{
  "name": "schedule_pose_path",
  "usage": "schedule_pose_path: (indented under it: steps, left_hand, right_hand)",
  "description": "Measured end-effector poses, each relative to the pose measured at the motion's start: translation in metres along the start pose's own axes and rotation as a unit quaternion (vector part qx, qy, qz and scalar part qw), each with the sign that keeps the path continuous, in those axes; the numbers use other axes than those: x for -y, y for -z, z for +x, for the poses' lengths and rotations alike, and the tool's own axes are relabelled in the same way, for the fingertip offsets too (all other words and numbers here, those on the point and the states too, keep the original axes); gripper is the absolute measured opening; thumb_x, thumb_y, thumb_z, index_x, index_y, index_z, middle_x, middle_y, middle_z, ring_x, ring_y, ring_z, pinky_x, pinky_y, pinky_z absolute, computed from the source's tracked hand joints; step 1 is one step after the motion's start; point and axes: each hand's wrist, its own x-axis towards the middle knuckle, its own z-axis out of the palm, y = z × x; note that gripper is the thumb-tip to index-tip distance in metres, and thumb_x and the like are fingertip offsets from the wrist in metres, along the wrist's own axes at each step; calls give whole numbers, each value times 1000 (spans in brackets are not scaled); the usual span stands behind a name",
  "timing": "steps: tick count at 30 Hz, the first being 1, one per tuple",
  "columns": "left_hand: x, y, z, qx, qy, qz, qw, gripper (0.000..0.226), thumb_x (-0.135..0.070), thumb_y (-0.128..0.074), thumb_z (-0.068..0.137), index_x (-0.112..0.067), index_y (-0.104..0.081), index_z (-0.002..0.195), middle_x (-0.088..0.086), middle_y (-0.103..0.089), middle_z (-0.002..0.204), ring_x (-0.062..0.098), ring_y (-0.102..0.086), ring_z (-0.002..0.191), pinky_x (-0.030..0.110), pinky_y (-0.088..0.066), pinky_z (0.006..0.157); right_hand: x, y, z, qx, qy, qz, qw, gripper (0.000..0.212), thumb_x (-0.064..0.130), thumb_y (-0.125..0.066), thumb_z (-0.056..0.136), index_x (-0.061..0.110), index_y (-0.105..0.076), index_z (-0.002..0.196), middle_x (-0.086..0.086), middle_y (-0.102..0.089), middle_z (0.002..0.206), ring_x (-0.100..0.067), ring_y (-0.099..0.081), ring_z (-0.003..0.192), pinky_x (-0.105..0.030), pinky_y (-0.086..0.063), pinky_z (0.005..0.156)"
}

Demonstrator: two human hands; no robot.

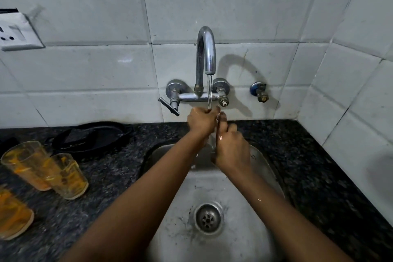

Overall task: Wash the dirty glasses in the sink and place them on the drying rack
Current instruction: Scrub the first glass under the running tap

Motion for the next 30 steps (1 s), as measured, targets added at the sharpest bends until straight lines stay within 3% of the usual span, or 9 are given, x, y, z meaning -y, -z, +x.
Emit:
schedule_pose_path:
  steps: [3, 7, 9, 13, 16, 20, 22, 26, 30]
  left_hand:
    - [1, 6, 5, 11, -12, -75, 997, 37, -24, -65, 85, -17, -53, 51, 4, -52, 49, 19, -48, 46, 32, -45, 57]
    - [10, 23, 2, 44, 41, -213, 975, 30, -24, -67, 82, -13, -54, 58, -5, -51, 43, 10, -45, 37, 21, -44, 44]
    - [10, 21, 1, 25, 42, -182, 982, 34, -22, -66, 83, -12, -50, 55, -3, -51, 44, 11, -46, 38, 20, -44, 44]
    - [0, 12, 1, -15, 29, -38, 999, 32, -25, -67, 82, -14, -54, 55, 6, -55, 55, 21, -54, 55, 37, -52, 63]
    - [-5, 15, 4, -35, -16, -61, 997, 31, -19, -70, 77, -16, -51, 53, 0, -52, 50, 16, -47, 48, 30, -47, 57]
    - [0, 24, -4, 52, -4, -212, 976, 24, -13, -69, 80, -11, -55, 61, -7, -50, 39, 6, -45, 35, 18, -43, 42]
    - [0, 22, -5, 53, -3, -184, 982, 23, -15, -67, 82, -8, -57, 62, -4, -56, 46, 8, -52, 41, 19, -46, 44]
    - [-7, 8, 0, -35, -15, 32, 999, 36, -27, -62, 86, -16, -52, 53, 2, -53, 53, 17, -51, 53, 29, -47, 58]
    - [-7, 11, -2, -2, -86, -23, 996, 39, -25, -63, 86, -13, -49, 51, 6, -45, 48, 17, -39, 44, 28, -37, 49]
  right_hand:
    - [-7, 4, 8, 65, -31, 262, 962, 81, 23, -79, 68, 13, -33, 133, -12, -59, 117, -28, -62, 99, -39, -53, 82]
    - [-28, 14, 5, 275, -125, 670, 679, 27, 6, -61, 83, 1, -55, 109, -15, -70, 82, -25, -68, 68, -36, -59, 61]
    - [-22, 16, 2, 257, -121, 627, 726, 29, 5, -64, 81, 4, -54, 109, -14, -70, 84, -24, -67, 67, -32, -58, 58]
    - [0, 10, 0, 49, -27, 110, 992, 77, 25, -79, 68, 9, -35, 129, -14, -58, 114, -32, -60, 101, -34, -49, 76]
    - [-8, 13, 8, 94, -15, 283, 954, 74, 23, -81, 65, 10, -41, 126, -12, -62, 112, -29, -63, 97, -35, -52, 78]
    - [-28, 20, 4, 296, -88, 669, 676, 30, 5, -68, 73, 7, -57, 101, -16, -70, 86, -25, -69, 70, -36, -59, 67]
    - [-24, 17, 1, 261, -87, 620, 735, 39, 2, -67, 77, 9, -51, 112, -13, -68, 93, -22, -68, 74, -33, -57, 65]
    - [0, 11, -3, 44, -40, 138, 989, 75, 25, -80, 68, 8, -35, 125, -8, -57, 110, -27, -59, 102, -30, -46, 76]
    - [-17, 11, 3, 144, -56, 426, 891, 61, 18, -79, 67, 6, -48, 118, -4, -65, 106, -18, -63, 90, -27, -52, 73]
